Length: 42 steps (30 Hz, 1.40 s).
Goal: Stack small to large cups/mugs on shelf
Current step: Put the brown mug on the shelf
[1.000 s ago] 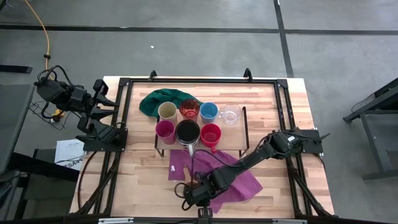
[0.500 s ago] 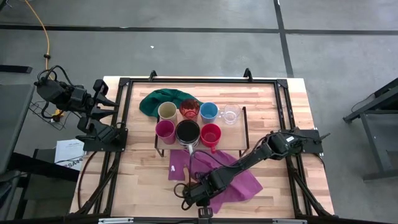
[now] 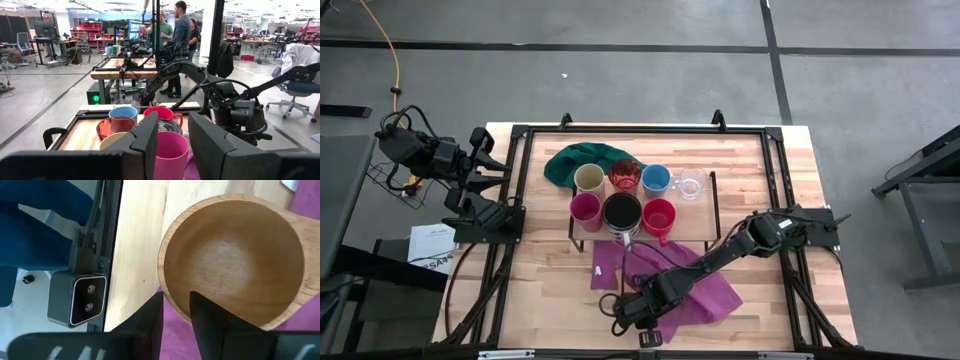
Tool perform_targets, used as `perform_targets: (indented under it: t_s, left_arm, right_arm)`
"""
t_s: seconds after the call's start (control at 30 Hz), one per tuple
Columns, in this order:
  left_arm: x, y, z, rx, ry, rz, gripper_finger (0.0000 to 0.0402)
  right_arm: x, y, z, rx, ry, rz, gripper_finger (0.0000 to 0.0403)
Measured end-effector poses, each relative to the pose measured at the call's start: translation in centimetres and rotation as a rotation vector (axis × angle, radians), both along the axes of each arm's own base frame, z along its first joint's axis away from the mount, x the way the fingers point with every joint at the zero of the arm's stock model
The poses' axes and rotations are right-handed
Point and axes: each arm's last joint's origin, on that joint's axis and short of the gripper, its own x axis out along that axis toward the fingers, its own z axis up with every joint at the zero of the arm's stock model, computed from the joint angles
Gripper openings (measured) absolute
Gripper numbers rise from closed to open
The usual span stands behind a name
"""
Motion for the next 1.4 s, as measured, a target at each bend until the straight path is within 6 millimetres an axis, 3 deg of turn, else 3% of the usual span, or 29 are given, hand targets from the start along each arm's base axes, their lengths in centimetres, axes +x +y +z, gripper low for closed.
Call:
perform_targets:
  t_s: [0.93,1.07,1.27,1.4]
  left_arm:
    - [0.01,-0.02,-0.01,0.000,0.001,-0.004,0.0095]
    - [0.00,-0.01,0.00,0.000,0.000,-0.003,0.0095]
    - [0.00,-0.01,0.00,0.000,0.000,-0.004,0.0095]
    - [0.00,-0.01,0.00,0.000,0.000,-0.003,0.0095]
  right_arm:
    - [0.05,0.15,-0.94,0.013,0.030,0.053,0.0084]
    - [0.04,0.17,-0.94,0.014,0.030,0.055,0.0067]
    - [0.07,0.19,-0.90,0.023,0.029,0.059,0.0011]
    - [0.11,0.22,-0.88,0.026,0.024,0.058,0.0008]
